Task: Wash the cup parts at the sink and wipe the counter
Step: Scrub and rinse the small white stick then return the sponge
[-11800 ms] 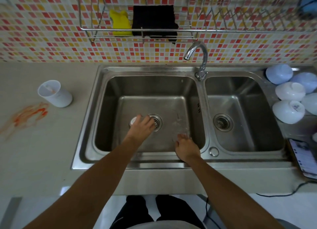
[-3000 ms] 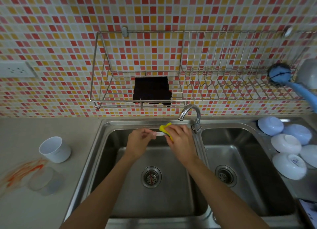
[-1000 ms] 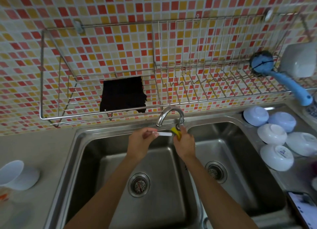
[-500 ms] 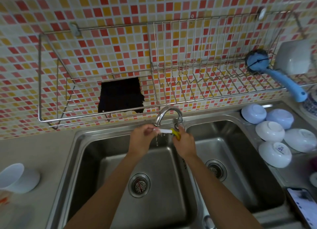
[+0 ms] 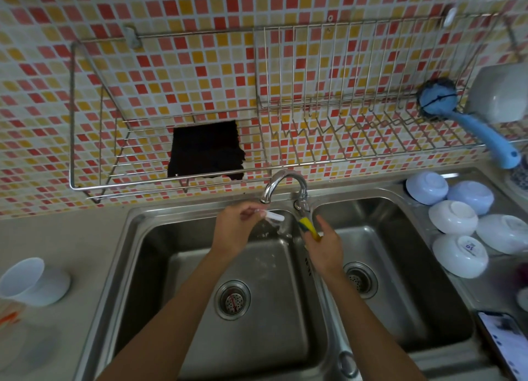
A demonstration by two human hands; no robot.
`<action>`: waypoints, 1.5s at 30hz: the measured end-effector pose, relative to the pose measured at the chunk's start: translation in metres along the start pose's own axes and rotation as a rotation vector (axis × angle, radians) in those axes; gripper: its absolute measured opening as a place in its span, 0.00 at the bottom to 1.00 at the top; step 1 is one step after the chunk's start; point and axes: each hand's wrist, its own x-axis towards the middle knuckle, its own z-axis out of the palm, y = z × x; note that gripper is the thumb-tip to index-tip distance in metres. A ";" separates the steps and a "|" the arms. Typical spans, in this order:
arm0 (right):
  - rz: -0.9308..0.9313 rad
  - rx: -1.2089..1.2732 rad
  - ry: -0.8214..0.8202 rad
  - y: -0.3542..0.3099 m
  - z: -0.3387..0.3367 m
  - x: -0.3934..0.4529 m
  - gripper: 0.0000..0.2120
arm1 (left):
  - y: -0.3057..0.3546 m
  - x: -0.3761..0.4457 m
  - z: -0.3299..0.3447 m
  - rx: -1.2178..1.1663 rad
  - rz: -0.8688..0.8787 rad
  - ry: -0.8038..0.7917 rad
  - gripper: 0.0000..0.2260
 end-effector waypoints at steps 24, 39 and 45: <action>0.364 0.605 -0.558 -0.044 0.032 -0.010 0.15 | -0.061 -0.038 -0.047 0.223 -0.154 0.093 0.09; -0.200 -0.210 -0.493 -0.079 0.055 -0.016 0.11 | -0.099 -0.081 -0.073 0.073 -0.230 0.221 0.09; -0.171 -0.086 -0.405 -0.076 0.057 -0.013 0.11 | -0.102 -0.078 -0.071 0.031 -0.283 0.243 0.09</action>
